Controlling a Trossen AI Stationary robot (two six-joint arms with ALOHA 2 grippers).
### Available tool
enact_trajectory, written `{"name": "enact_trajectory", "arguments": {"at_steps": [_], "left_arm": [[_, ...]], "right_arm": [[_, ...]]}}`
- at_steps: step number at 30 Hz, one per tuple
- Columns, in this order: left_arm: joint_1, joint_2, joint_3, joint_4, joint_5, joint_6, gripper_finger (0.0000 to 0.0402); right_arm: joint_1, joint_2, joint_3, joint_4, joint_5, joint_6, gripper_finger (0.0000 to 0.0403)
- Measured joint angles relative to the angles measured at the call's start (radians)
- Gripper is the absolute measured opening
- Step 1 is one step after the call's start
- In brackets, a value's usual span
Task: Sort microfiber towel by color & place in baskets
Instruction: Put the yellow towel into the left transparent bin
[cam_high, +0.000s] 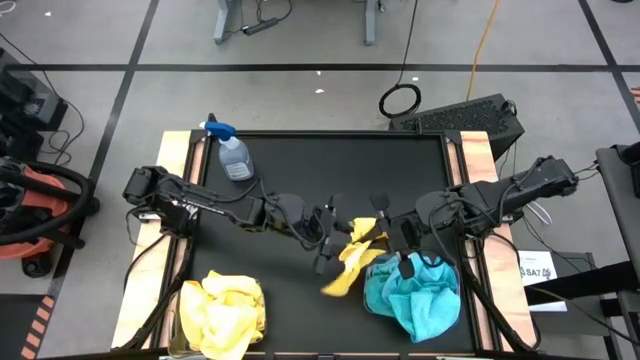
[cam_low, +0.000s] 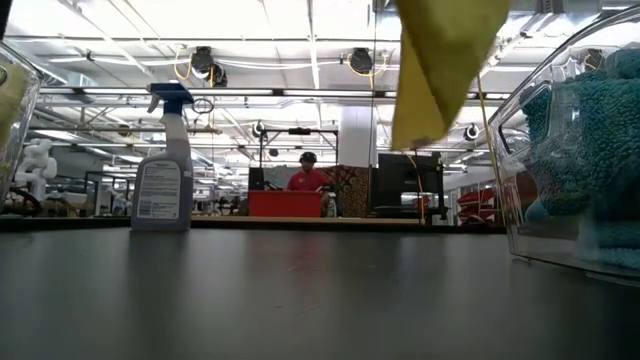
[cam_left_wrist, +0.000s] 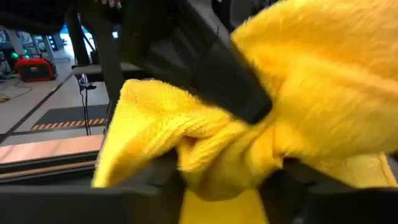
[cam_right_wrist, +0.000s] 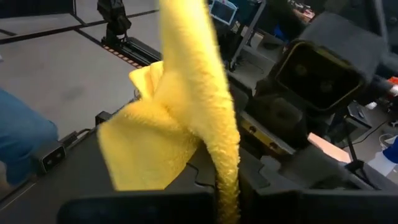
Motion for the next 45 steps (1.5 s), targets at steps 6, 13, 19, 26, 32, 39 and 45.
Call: {"name": "enact_trajectory", "arguments": {"at_steps": [6, 13, 19, 26, 32, 39, 45], "left_arm": [[-0.009, 0.000, 0.000, -0.008, 0.000, 0.065, 0.0024], [-0.028, -0.044, 0.001, -0.186, -0.057, 0.096, 0.0019], [-0.080, -0.133, 0.001, -0.431, -0.144, 0.090, 0.0015], [-0.198, -0.288, 0.015, -0.723, -0.232, -0.001, 0.0015], [-0.334, -0.409, 0.068, -0.921, -0.265, -0.139, 0.0015], [-0.482, -0.503, 0.109, -1.068, -0.224, -0.388, 0.0015], [-0.594, -0.511, 0.109, -1.105, -0.218, -0.605, 0.0021]], "right_arm": [[0.001, 0.000, 0.000, 0.006, -0.001, 0.018, 0.0008], [0.011, 0.000, 0.000, -0.073, 0.050, 0.096, 0.0096], [0.038, 0.000, 0.000, -0.158, 0.082, 0.099, 0.0203], [0.054, -0.001, 0.000, -0.257, 0.159, 0.155, 0.0264], [0.054, -0.001, 0.000, -0.343, 0.156, 0.215, 0.0261], [0.054, -0.001, 0.000, -0.364, 0.154, 0.226, 0.0250], [0.054, -0.001, 0.000, -0.368, 0.153, 0.226, 0.0246]]}}
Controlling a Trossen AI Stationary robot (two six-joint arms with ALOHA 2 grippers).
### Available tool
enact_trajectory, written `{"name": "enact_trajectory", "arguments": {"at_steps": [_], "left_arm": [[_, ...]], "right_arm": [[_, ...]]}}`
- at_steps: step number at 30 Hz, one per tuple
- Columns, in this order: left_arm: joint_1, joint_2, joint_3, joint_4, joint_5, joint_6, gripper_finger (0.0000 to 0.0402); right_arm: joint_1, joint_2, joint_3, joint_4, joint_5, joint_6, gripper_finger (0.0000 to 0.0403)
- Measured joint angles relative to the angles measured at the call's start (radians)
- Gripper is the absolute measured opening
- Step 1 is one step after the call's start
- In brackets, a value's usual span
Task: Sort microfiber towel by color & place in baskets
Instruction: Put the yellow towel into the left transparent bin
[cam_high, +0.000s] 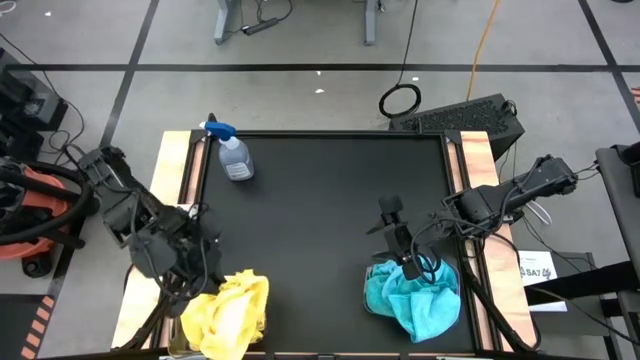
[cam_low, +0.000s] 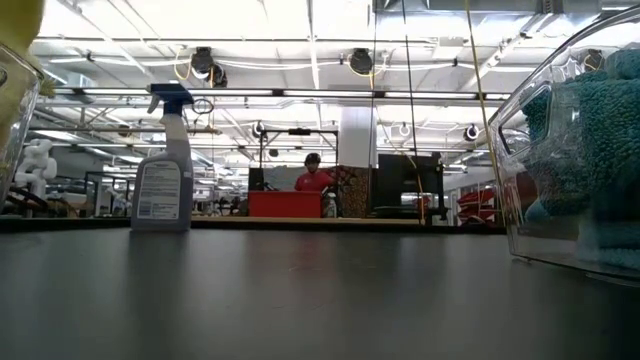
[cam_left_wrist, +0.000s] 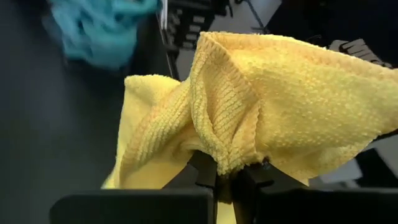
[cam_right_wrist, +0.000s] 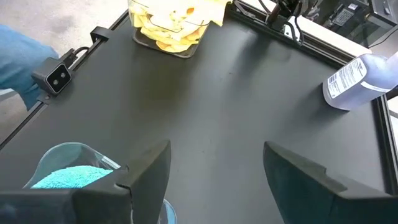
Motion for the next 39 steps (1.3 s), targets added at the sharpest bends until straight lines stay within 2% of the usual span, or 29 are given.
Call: {"name": "enact_trajectory", "arguments": {"at_steps": [6, 15, 24, 39], "left_arm": [[-0.075, 0.028, 0.000, -0.071, -0.010, -0.208, 0.0023], [-0.101, 0.120, -0.056, -0.331, -0.053, -0.409, 0.0025], [-0.101, 0.276, -0.110, -0.237, 0.083, -0.432, 0.0026], [-0.091, 0.568, -0.109, -0.201, 0.125, -0.409, 0.0026]], "right_arm": [[0.000, 0.000, 0.000, 0.000, 0.000, 0.000, 0.0246], [0.000, 0.000, 0.000, 0.000, 0.000, 0.027, 0.0246], [0.000, 0.000, 0.000, -0.014, -0.004, 0.048, 0.0247], [0.006, 0.000, 0.000, -0.016, -0.027, 0.047, 0.0247]]}}
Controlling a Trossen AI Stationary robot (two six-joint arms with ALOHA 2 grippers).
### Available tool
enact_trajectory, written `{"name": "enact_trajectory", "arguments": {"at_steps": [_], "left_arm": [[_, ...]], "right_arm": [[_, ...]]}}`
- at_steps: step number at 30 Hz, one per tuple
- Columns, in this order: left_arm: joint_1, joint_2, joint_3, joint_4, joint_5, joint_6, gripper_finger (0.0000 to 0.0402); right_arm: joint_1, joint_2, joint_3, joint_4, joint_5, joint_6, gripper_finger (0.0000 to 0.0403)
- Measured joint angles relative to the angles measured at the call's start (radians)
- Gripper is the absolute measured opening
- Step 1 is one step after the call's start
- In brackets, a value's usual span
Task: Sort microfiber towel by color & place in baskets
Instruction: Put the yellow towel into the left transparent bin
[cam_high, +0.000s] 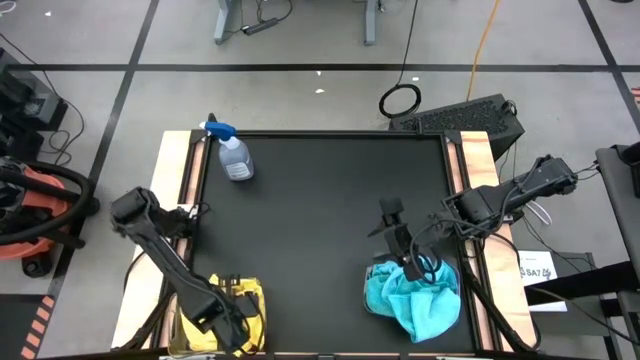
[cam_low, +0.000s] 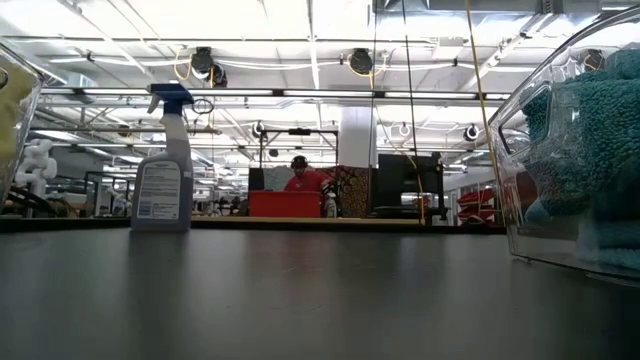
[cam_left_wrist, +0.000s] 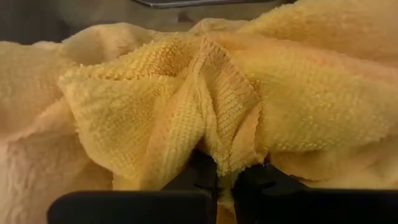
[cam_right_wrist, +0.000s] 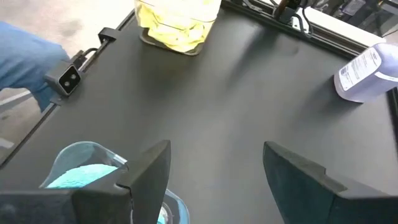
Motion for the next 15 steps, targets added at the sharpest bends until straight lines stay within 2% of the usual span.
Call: {"name": "enact_trajectory", "arguments": {"at_steps": [11, 15], "left_arm": [[0.006, 0.110, 0.005, 0.006, 0.064, 0.004, 0.0028], [0.006, 0.111, 0.005, 0.004, 0.066, 0.001, 0.0048]], "right_arm": [[0.032, 0.000, -0.054, 0.011, -0.001, 0.007, 0.0247], [0.040, 0.000, -0.057, 0.016, 0.000, 0.020, 0.0247]]}}
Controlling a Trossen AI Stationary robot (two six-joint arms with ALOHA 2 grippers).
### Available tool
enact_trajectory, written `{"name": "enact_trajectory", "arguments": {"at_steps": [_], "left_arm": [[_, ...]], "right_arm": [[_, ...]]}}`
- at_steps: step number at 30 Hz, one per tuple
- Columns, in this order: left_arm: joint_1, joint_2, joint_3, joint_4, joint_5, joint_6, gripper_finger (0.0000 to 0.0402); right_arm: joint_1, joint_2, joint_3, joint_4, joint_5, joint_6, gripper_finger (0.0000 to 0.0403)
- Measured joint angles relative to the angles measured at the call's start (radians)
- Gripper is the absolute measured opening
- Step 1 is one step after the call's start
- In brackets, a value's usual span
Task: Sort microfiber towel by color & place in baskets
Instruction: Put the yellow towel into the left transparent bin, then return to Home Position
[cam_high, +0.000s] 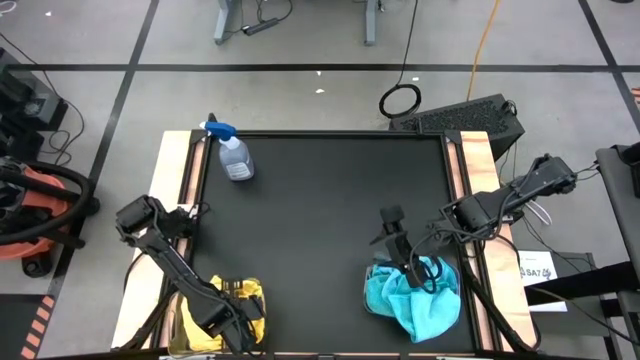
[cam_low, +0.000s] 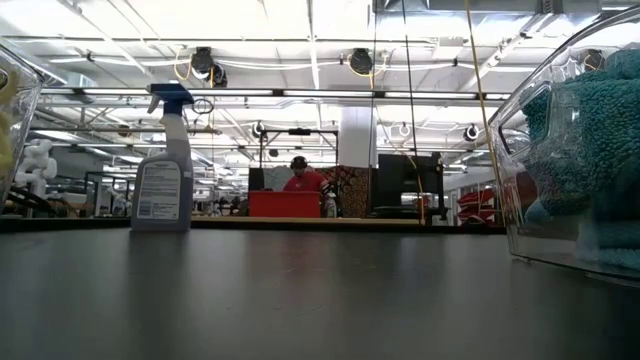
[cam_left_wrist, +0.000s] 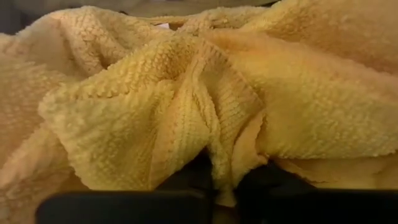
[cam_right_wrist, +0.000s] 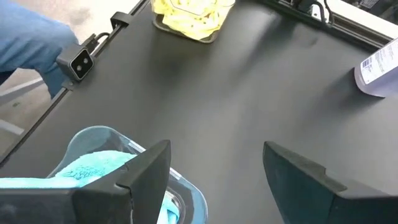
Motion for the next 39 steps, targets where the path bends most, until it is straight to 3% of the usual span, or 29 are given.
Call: {"name": "enact_trajectory", "arguments": {"at_steps": [8, 12, 25, 33, 39], "left_arm": [[0.000, -0.006, 0.061, -0.074, 0.006, 0.001, 0.0142], [0.000, -0.042, 0.127, -0.156, 0.026, 0.001, 0.0171], [-0.003, -0.168, 0.267, -0.306, 0.037, -0.092, 0.0176], [-0.030, -0.197, 0.270, -0.506, 0.103, -0.183, 0.0176], [-0.053, -0.197, 0.270, -0.532, 0.170, -0.200, 0.0176]], "right_arm": [[0.024, 0.000, -0.001, -0.002, 0.001, 0.003, 0.0247], [0.025, 0.000, -0.001, 0.000, 0.001, 0.002, 0.0247], [0.024, 0.000, -0.001, -0.017, 0.001, 0.016, 0.0247], [0.024, 0.000, -0.002, -0.025, 0.001, 0.018, 0.0247], [0.025, 0.000, -0.002, -0.035, 0.001, 0.018, 0.0247]]}}
